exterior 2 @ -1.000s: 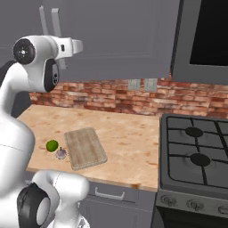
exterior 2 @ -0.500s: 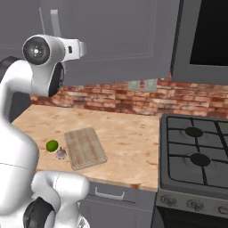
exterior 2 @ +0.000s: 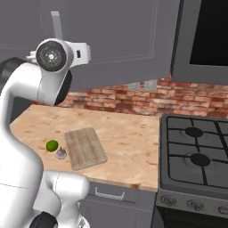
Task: Open the cabinet. Place the bowl and condiment on the counter. Then place the lime and garlic on the cutting board.
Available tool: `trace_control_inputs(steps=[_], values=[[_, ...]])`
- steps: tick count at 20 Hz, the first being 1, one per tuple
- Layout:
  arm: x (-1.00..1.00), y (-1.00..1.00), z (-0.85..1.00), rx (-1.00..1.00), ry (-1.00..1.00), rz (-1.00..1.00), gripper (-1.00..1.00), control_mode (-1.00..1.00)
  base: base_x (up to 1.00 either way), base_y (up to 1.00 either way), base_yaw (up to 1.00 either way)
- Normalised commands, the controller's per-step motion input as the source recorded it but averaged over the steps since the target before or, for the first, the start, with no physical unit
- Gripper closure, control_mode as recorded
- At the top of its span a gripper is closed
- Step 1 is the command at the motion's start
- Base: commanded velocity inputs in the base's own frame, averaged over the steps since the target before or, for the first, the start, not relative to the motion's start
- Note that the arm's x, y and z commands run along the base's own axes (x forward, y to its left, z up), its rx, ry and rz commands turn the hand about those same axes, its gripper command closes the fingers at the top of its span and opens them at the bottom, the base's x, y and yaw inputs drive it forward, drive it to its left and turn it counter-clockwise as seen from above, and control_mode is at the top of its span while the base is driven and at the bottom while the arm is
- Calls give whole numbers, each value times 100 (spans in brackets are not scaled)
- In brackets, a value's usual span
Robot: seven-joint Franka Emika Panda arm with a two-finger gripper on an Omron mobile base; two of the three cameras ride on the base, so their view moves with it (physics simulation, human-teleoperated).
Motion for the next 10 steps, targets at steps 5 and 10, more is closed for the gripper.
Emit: trace_control_inputs(steps=[5,10], values=[[-23,-41,-19,0,0,8,100,-100,0,0,0],[-19,-31,-24,0,0,7,-100,-100,0,0,0]])
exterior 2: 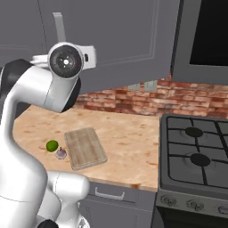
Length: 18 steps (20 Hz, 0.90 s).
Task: Open the cabinet. Place the bowl and condiment on the counter. Then place the lime and garlic on the cutting board.
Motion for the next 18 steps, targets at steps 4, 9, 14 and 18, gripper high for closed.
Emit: trace_control_inputs(steps=[4,9,14,18], values=[[-11,-12,-16,0,0,4,-100,-100,0,0,0],[-25,-5,-3,0,0,2,-100,-100,0,0,0],[-37,0,4,0,0,1,-100,-100,0,0,0],[-56,14,23,-2,-1,0,-100,-100,0,0,0]])
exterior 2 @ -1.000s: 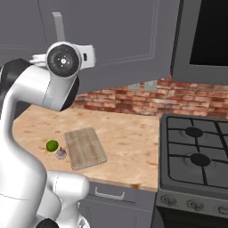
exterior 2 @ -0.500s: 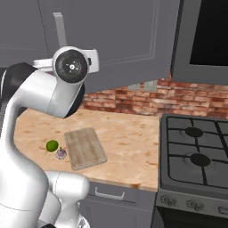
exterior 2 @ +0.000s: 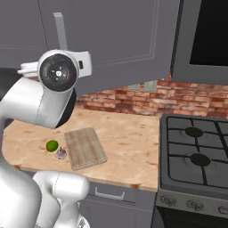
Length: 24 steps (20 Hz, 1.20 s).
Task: Open the cabinet. Place the bowl and condiment on the counter. Then place the lime and garlic on the cutting board.
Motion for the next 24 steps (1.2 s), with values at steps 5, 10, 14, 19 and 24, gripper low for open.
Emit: trace_control_inputs(steps=[5,10,14,19,24], values=[[-57,27,27,-7,-1,0,-100,-100,0,0,0],[-42,35,13,-8,0,0,-100,-100,0,0,0],[-14,43,0,-6,0,0,-100,-100,0,0,0],[0,51,-4,-7,0,0,-100,-100,0,0,0],[1,50,-10,-8,-5,-1,-100,-100,0,0,0]])
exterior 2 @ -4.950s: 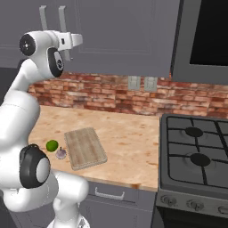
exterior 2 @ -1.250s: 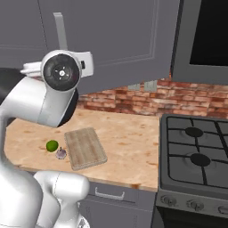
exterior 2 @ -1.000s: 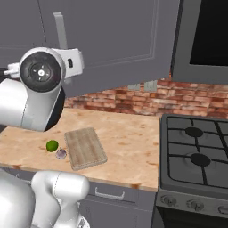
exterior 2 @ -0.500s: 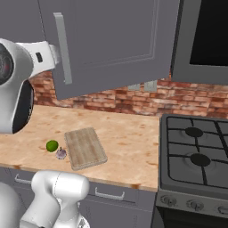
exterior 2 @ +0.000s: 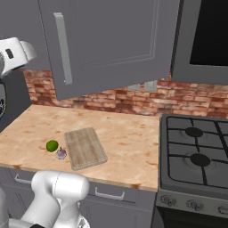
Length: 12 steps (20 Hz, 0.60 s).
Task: Open the cabinet. Place the bowl and condiment on the counter. Then place the lime and garlic on the cutting board.
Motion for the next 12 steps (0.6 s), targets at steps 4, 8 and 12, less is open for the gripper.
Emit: trace_control_inputs(steps=[4,8,12], values=[[11,47,-13,-9,-7,-3,-100,-100,0,0,0],[27,34,-16,-7,-3,-4,-100,-100,0,0,0],[45,17,-19,-6,0,-3,-100,-100,0,0,0]])
